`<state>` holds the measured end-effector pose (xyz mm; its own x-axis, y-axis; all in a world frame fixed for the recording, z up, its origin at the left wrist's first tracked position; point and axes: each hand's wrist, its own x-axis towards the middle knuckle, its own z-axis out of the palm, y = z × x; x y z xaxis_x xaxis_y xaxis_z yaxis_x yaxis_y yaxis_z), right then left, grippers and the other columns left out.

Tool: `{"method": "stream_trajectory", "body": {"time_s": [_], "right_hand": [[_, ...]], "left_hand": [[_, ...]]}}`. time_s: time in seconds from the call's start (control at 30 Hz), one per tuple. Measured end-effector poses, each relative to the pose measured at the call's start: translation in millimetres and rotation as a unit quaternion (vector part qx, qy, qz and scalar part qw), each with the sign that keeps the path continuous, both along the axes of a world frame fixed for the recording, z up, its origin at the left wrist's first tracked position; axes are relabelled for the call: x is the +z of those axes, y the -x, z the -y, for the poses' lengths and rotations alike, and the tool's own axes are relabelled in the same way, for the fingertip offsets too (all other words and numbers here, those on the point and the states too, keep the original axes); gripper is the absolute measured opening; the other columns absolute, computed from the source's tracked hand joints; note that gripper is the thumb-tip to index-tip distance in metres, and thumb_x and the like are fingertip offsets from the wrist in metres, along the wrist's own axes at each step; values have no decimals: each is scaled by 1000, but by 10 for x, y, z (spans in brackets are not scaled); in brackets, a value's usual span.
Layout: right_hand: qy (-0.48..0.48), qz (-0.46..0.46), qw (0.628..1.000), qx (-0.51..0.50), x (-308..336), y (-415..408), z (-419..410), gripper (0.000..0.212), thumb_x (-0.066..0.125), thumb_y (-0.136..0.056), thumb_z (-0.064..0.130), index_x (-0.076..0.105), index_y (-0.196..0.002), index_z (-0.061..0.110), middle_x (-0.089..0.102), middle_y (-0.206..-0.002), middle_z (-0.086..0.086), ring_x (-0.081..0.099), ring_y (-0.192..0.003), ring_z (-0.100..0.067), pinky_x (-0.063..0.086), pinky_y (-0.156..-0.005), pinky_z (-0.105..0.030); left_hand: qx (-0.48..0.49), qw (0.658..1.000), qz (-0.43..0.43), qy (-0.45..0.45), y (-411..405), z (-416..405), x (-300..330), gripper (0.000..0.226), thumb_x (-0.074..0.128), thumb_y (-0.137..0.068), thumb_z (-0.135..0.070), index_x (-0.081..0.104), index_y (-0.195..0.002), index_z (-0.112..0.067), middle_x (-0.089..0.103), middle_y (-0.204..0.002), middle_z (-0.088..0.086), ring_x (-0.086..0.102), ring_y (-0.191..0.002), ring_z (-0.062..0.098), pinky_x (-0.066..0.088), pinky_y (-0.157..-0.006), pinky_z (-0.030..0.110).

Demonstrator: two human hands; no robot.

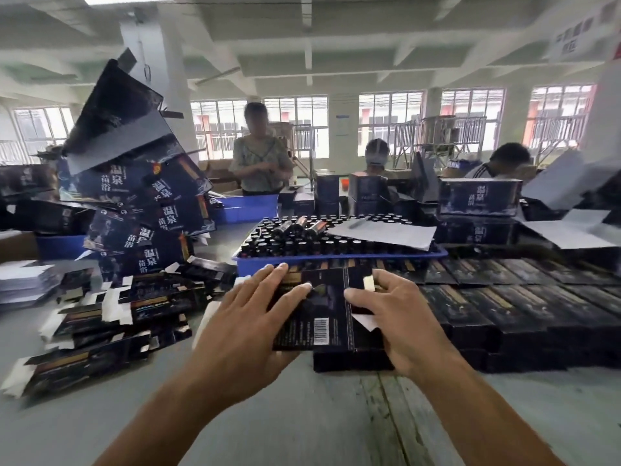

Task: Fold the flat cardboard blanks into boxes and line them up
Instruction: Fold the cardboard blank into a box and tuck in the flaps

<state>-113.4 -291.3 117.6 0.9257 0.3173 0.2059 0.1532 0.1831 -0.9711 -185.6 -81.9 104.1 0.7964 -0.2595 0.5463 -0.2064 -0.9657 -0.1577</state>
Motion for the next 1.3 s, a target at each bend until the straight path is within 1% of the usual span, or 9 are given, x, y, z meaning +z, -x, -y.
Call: {"method": "stream_trajectory", "body": {"time_s": [0.07,0.17,0.23,0.33,0.43,0.73,0.93,1.1,1.3], "right_hand": [[29,35,999,3,15,15,13,14,70,-91,10,75,-92,22,77,-97,-8,74,-94,-28,61,-84,-49],[41,60,997,16,21,15,35,13,69,-93,16,73,-100,26,77,-98,-5,75,-91,-23,61,-78,-41],[32,56,998,24,45,4,58,13,69,-94,26,73,-107,25,77,-101,-5,75,-93,-24,61,-82,-46],[3,44,998,40,100,-6,98,26,64,-93,47,75,-106,27,77,-104,-4,75,-93,-24,63,-77,-42],[-10,35,999,15,137,-37,140,29,63,-89,51,75,-105,30,77,-103,-2,75,-93,-22,62,-75,-39],[3,54,998,-27,96,-71,147,12,69,-92,7,58,-96,11,77,-88,-2,76,-79,-17,57,-55,-26],[107,131,985,33,104,-17,138,36,62,-97,6,64,-111,39,78,-95,6,76,-84,-15,59,-61,-24],[161,197,967,14,118,1,140,48,54,-100,3,62,-118,46,77,-97,11,76,-81,-14,60,-62,-25],[236,244,941,-17,103,-6,143,53,56,-101,15,49,-131,59,73,-107,15,71,-81,-16,62,-73,-43]], "left_hand": [[17,998,-55,11,-60,39,-17,109,48,-79,-86,-24,-151,-48,-18,-166,-5,-19,-153,15,-7,-123,40],[4,999,-47,24,-141,125,-28,117,27,-65,-103,-35,-146,-45,-16,-167,-7,-24,-151,10,-11,-124,38],[-3,999,-29,44,-173,175,3,124,27,-59,-106,-28,-151,-42,5,-166,-5,-3,-152,13,-7,-123,33],[-19,996,38,73,-231,219,50,126,35,-61,-102,-1,-159,-31,40,-147,-2,37,-133,18,23,-115,35],[-24,993,77,87,-277,229,71,123,36,-63,-99,5,-158,-28,51,-137,-1,52,-122,20,42,-105,40],[-33,990,115,70,-248,199,-27,84,24,-91,-83,27,-155,-28,57,-122,8,60,-106,27,50,-87,45],[-50,994,79,64,-203,168,-15,71,32,-94,-76,17,-156,-46,47,-137,5,55,-115,25,49,-91,44],[-50,997,37,50,-176,141,9,70,29,-92,-76,7,-154,-55,41,-139,3,57,-115,24,59,-75,41],[-45,996,9,82,-174,125,-3,74,34,-86,-80,7,-152,-59,37,-142,-1,57,-116,23,57,-78,37]]}}
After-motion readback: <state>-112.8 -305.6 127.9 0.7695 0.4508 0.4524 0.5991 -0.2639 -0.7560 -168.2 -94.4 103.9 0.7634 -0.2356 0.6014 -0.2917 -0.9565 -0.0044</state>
